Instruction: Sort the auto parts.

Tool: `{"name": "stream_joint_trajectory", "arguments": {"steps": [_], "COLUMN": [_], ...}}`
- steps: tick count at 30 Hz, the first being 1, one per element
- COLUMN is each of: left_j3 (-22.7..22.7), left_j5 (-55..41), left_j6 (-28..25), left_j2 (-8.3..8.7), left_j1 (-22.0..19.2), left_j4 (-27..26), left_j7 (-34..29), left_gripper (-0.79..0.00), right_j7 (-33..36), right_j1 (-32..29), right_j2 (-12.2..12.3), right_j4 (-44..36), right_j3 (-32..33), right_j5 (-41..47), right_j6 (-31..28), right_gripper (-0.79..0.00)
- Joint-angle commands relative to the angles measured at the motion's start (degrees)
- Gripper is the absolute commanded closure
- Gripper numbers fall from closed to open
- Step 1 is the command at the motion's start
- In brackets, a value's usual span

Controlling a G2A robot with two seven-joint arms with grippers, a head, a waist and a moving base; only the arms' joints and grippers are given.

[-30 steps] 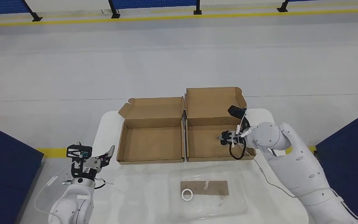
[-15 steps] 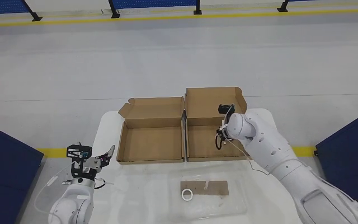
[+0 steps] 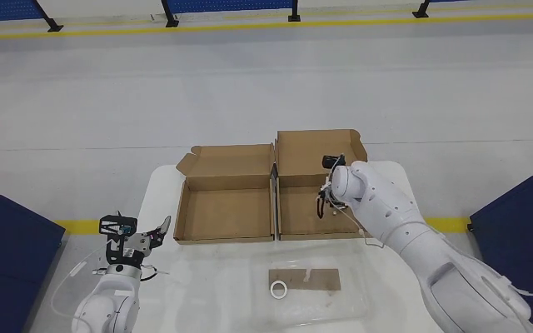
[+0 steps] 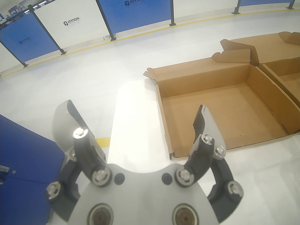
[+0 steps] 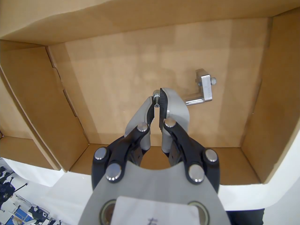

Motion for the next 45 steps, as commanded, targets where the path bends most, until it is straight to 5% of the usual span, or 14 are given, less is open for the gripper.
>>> {"name": "stream_joint_trajectory", "arguments": {"steps": [1, 32, 36, 38, 41, 44, 45], "left_j3": [0.0, 0.0, 0.0, 0.0, 0.0, 0.0, 0.0], "left_j5": [0.0, 0.0, 0.0, 0.0, 0.0, 0.0, 0.0], "left_j6": [0.0, 0.0, 0.0, 0.0, 0.0, 0.0, 0.0], "left_j2": [0.0, 0.0, 0.0, 0.0, 0.0, 0.0, 0.0], "left_j1": [0.0, 0.0, 0.0, 0.0, 0.0, 0.0, 0.0], "left_j4": [0.0, 0.0, 0.0, 0.0, 0.0, 0.0, 0.0], "left_j7": [0.0, 0.0, 0.0, 0.0, 0.0, 0.0, 0.0], "left_gripper": [-0.785, -0.785, -0.785, -0.785, -0.785, -0.785, -0.785], "right_j7": [-0.01, -4.95, -5.27, -5.52, -5.89, -6.34, -6.41], "right_j1": [0.0, 5.79, 6.28, 6.49, 6.83, 7.25, 7.43], "right_j2": [0.0, -8.75, -9.54, -9.89, -10.3, -10.52, -10.54], "right_j4": [0.01, 21.94, 23.65, 24.38, 25.25, 25.81, 25.85], "right_j3": [0.0, -0.98, -0.95, -0.88, -0.6, -0.05, 0.21], "right_j5": [0.0, 5.32, 5.33, 5.36, 5.56, 6.0, 6.25], "right_j6": [0.0, -3.13, -3.76, -4.01, -4.62, -5.46, -5.94], "right_gripper": [0.0, 0.0, -0.157, -0.305, -0.385, -0.606, -0.785]}}
